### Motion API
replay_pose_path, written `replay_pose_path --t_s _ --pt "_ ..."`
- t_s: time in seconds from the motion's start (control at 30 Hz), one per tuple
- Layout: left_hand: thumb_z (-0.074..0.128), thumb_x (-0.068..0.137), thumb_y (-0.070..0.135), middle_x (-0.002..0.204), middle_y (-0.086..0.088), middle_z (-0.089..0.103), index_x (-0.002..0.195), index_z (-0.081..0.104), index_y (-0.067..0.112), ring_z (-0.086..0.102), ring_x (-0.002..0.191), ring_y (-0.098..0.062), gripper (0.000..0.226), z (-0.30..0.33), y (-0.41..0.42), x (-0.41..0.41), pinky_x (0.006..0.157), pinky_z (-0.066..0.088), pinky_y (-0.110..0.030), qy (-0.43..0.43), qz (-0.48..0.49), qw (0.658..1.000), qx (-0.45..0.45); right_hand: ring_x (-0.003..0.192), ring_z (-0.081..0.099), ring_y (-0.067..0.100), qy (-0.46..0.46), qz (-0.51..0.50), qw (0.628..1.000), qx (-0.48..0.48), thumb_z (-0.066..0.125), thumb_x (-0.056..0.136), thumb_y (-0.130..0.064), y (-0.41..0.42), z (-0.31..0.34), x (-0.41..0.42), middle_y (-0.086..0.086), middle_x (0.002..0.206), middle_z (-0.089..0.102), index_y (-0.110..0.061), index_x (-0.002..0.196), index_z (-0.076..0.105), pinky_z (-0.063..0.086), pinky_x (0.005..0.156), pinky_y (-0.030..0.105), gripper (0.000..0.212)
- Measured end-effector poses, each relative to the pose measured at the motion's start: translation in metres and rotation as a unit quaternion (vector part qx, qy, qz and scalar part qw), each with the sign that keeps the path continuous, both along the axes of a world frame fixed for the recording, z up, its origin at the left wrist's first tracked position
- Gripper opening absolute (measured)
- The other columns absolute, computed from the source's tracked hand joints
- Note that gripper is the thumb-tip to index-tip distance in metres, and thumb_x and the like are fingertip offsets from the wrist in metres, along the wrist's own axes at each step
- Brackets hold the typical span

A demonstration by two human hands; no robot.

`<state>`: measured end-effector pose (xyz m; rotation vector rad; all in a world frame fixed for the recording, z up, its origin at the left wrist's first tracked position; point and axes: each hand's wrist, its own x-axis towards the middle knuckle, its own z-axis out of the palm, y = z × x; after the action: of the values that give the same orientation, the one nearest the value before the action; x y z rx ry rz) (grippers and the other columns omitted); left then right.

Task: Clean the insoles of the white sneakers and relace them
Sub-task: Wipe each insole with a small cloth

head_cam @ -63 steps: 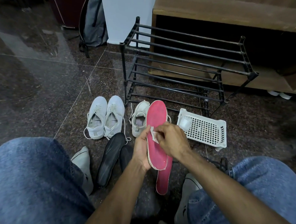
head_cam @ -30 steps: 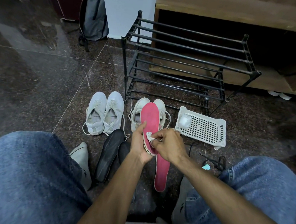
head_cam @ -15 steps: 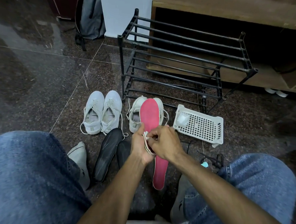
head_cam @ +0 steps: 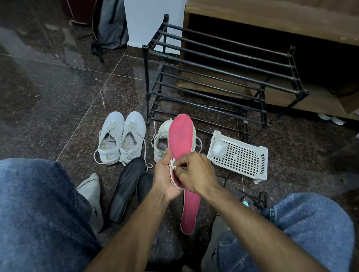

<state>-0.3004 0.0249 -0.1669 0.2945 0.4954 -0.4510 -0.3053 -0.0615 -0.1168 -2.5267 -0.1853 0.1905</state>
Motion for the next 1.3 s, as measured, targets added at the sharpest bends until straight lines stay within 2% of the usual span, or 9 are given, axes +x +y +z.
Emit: replay_pose_path --t_s 0.13,0.3,0.4,0.53,0.77,0.97,1.1,1.2,1.3 --pt "0.042 0.096 0.049 0.133 -0.021 0.058 0.123 0.06 -0.002 0.065 0.102 -0.03 0.06 -0.002 0.014 0.006 0.074 0.061 -0.042 -0.004 0.005 1.0 0.012 0.081 0.068 0.015 0.033 0.058 0.997 0.027 0.064 0.08 -0.01 -0.002 0.005 -0.016 -0.003 0.093 0.075 -0.021 0.092 0.078 0.054 0.079 0.028 0.021" --pt "0.038 0.099 0.047 0.131 -0.023 0.058 0.129 0.057 0.002 0.06 0.112 -0.033 0.057 -0.005 0.02 0.007 0.093 0.051 -0.047 -0.025 0.006 0.999 0.026 0.092 0.065 0.022 -0.014 0.109 0.988 -0.112 0.064 0.087 -0.019 -0.023 0.01 -0.012 -0.001 0.104 0.068 -0.022 0.104 0.074 0.052 0.085 0.034 0.02" --pt "0.039 0.099 0.043 0.148 -0.023 0.041 0.143 0.043 0.002 0.042 0.136 -0.035 0.06 -0.009 0.024 0.012 0.111 0.036 -0.047 -0.056 0.011 0.998 0.028 0.094 0.066 0.021 -0.047 0.053 0.994 -0.077 0.064 0.087 -0.016 -0.034 0.022 0.005 -0.001 0.108 0.069 -0.019 0.106 0.075 0.053 0.089 0.036 0.022" --pt "0.037 0.102 0.04 0.14 -0.028 0.049 0.139 0.048 0.001 0.05 0.128 -0.037 0.055 -0.004 0.026 0.015 0.104 0.044 -0.05 -0.048 0.018 0.998 0.046 0.091 0.067 0.018 -0.04 0.064 0.997 -0.01 0.065 0.084 -0.013 -0.03 0.025 0.006 -0.002 0.104 0.071 -0.017 0.102 0.076 0.054 0.085 0.035 0.022" --pt "0.033 0.103 0.043 0.116 -0.024 0.066 0.123 0.058 -0.001 0.063 0.108 -0.033 0.055 -0.002 0.024 0.01 0.1 0.046 -0.046 -0.039 -0.024 0.992 0.119 0.09 0.065 0.028 -0.04 0.133 0.98 -0.143 0.053 0.093 -0.024 -0.021 0.003 -0.011 0.0 0.108 0.061 -0.02 0.112 0.07 0.053 0.083 0.041 0.026" --pt "0.035 0.104 0.037 0.127 -0.023 0.061 0.132 0.056 0.002 0.058 0.119 -0.036 0.05 -0.005 0.011 0.004 0.105 0.043 -0.051 -0.03 -0.039 0.988 0.144 0.09 0.065 0.026 -0.077 0.042 0.99 -0.11 0.059 0.092 -0.025 -0.026 0.009 0.027 0.0 0.105 0.064 -0.019 0.111 0.071 0.053 0.081 0.041 0.023" --pt "0.032 0.105 0.04 0.118 -0.022 0.066 0.125 0.057 0.004 0.066 0.102 -0.032 0.048 0.002 0.023 0.015 0.086 0.055 -0.046 -0.051 -0.036 0.982 0.179 0.093 0.066 0.016 -0.007 0.104 0.992 -0.065 0.066 0.088 -0.018 -0.035 0.009 0.017 -0.002 0.108 0.07 -0.018 0.106 0.074 0.054 0.088 0.039 0.02" --pt "0.031 0.105 0.039 0.124 -0.025 0.063 0.126 0.055 0.008 0.062 0.112 -0.036 0.045 0.003 0.035 0.026 0.078 0.055 -0.041 -0.051 -0.028 0.977 0.205 0.098 0.066 0.009 0.116 0.21 0.962 -0.129 0.068 0.084 -0.013 -0.043 0.006 0.0 -0.007 0.111 0.071 -0.02 0.102 0.074 0.054 0.092 0.034 0.02" --pt "0.033 0.105 0.039 0.127 -0.026 0.06 0.134 0.051 0.01 0.061 0.116 -0.037 0.045 0.001 0.039 0.032 0.078 0.056 -0.04 -0.064 -0.022 0.974 0.217 0.087 0.065 0.003 0.121 0.203 0.964 -0.121 0.067 0.081 -0.011 -0.052 0.012 0.002 -0.011 0.099 0.073 -0.02 0.094 0.077 0.054 0.087 0.028 0.019"
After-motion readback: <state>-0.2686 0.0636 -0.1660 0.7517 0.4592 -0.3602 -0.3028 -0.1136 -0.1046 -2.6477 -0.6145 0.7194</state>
